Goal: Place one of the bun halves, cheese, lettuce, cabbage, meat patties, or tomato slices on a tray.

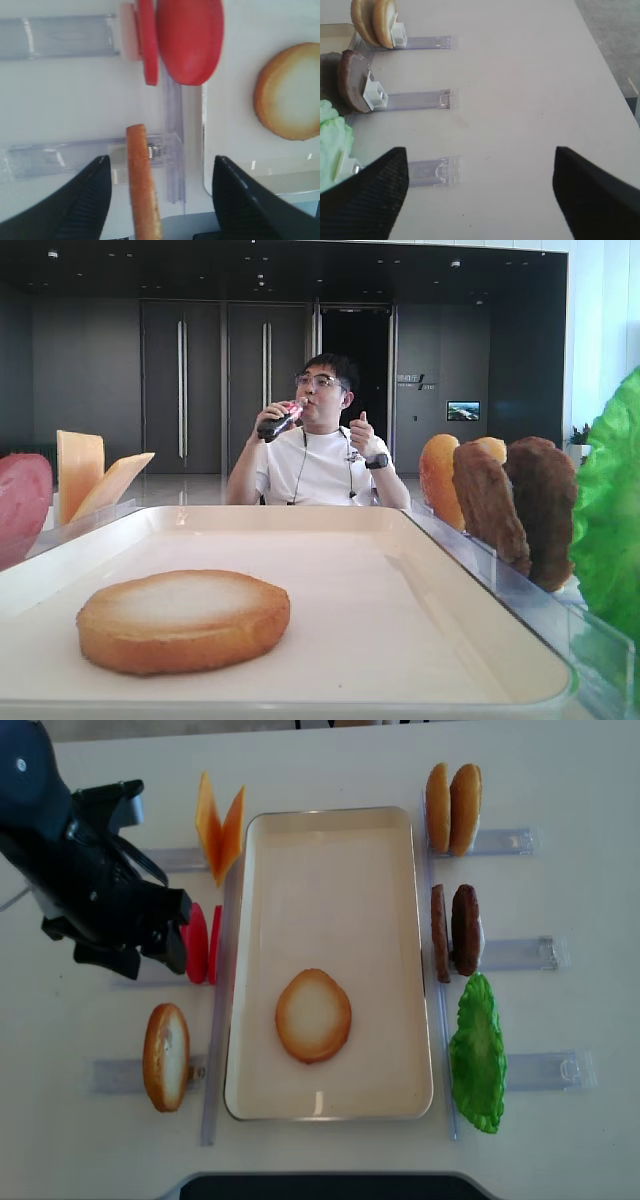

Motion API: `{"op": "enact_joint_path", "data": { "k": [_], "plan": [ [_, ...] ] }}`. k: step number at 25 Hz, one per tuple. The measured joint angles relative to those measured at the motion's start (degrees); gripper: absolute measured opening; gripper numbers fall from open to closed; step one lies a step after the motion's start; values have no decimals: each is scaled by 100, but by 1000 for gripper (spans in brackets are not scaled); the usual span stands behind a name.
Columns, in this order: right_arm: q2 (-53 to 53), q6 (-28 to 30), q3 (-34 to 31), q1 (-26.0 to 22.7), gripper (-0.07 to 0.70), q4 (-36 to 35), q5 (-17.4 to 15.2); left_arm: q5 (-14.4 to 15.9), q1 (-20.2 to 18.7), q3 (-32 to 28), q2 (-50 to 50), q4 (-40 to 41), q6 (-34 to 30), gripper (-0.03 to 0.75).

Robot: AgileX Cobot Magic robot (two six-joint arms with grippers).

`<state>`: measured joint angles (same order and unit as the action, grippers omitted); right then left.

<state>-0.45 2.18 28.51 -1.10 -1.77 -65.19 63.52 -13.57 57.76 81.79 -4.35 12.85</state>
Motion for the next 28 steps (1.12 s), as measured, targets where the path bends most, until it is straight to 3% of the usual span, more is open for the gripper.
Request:
{"op": "enact_joint_path", "data": {
  "k": [5, 14, 19, 28],
  "plan": [
    [0, 0, 0, 0, 589, 0, 0, 309, 749, 0, 0, 159, -244, 484],
    [0, 0, 0, 0, 589, 0, 0, 365, 1760, 0, -136, 199, -920, 484],
    [0, 0, 0, 0, 589, 0, 0, 492, 1939, 0, -257, 276, -1285, 484],
    [0, 0, 0, 0, 589, 0, 0, 576, 1939, 0, -842, 364, -1349, 484]
  ]
}}
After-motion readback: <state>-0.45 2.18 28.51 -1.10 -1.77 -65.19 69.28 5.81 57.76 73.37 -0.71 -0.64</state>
